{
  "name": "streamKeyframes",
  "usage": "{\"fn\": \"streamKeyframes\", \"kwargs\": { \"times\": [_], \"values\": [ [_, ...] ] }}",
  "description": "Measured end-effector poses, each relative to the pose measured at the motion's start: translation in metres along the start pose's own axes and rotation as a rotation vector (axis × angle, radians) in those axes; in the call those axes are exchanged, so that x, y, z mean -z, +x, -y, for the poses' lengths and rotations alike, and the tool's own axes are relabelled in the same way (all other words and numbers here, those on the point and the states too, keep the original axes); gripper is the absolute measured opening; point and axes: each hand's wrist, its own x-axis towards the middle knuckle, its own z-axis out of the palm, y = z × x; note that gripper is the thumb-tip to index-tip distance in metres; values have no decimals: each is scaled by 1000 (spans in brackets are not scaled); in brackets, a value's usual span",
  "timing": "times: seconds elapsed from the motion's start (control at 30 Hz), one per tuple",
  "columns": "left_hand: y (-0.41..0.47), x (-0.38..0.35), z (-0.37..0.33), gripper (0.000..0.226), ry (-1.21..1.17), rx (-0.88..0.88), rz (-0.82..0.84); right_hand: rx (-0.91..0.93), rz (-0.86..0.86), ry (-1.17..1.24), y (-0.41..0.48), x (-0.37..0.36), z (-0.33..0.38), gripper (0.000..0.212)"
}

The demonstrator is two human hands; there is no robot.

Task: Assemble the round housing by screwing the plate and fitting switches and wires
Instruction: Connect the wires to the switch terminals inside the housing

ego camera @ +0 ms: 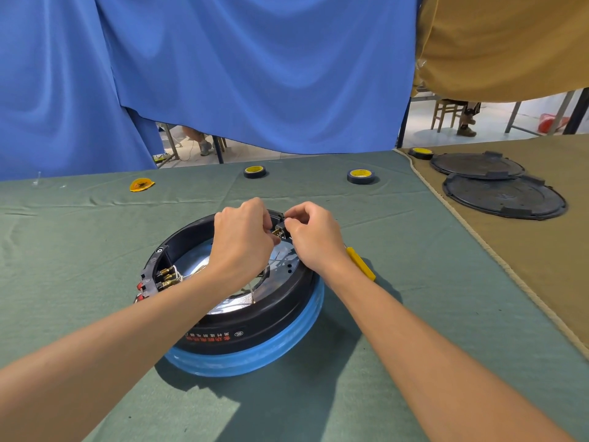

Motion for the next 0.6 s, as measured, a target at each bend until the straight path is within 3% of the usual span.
{"fn": "streamKeyframes", "kwargs": {
  "times": [0.17, 0.3, 0.6],
  "values": [
    [0, -3, -2, 46, 28, -16, -44, 7, 15, -30, 1, 0, 0, 16],
    [2, -8, -1, 45, 93, -43, -51, -14, 14, -61, 2, 1, 1, 28],
    [5, -8, -3, 20, 284, -76, -22, 17, 10, -126, 0, 5, 2, 29]
  ]
}}
